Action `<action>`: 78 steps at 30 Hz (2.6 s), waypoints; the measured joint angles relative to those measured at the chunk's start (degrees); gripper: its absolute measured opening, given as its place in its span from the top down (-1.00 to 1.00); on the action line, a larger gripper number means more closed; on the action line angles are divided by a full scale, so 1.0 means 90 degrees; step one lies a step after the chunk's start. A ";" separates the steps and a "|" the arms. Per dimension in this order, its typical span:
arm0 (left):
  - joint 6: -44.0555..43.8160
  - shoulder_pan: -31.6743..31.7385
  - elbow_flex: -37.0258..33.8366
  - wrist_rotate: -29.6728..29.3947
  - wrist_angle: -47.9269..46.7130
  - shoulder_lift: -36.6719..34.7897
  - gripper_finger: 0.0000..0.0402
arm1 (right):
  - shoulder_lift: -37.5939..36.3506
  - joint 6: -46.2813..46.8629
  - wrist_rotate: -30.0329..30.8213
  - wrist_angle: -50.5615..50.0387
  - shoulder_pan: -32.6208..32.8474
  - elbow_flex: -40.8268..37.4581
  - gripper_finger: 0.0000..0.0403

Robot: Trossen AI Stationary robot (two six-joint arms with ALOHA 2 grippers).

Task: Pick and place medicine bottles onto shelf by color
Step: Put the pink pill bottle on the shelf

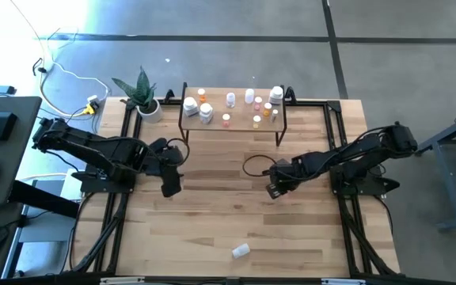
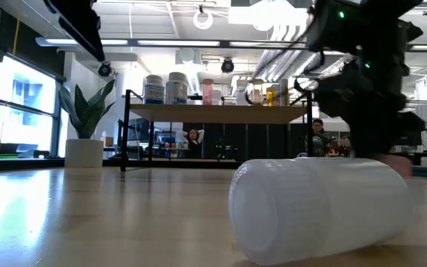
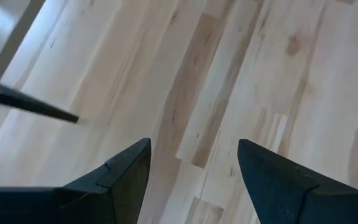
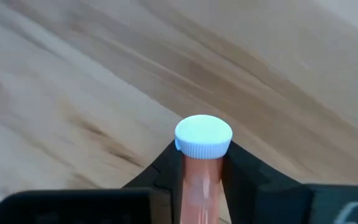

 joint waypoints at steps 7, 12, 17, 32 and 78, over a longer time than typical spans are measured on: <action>0.0865 0.0383 0.0416 0.0305 -0.0001 0.0000 -0.15 | 0.0000 -0.0490 0.1080 0.1335 0.0000 0.0423 0.65; 0.1452 0.0676 0.0684 0.0543 0.0222 0.0000 -0.15 | 0.0000 -0.0980 0.2025 0.2469 -0.0004 0.0485 0.65; 0.1959 0.1046 0.0770 0.0991 0.0860 0.0000 -0.15 | 0.0000 -0.1604 0.2988 0.3761 -0.0046 0.0498 0.65; 0.3046 0.2514 0.0773 0.2747 0.1922 0.0000 -0.15 | 0.0086 -0.4563 0.5380 0.6261 -0.0051 0.0498 0.65; 0.3749 0.3369 0.0768 0.3126 0.2261 0.0000 -0.15 | 0.2407 -0.6481 0.7048 0.7731 -0.1117 0.1702 0.65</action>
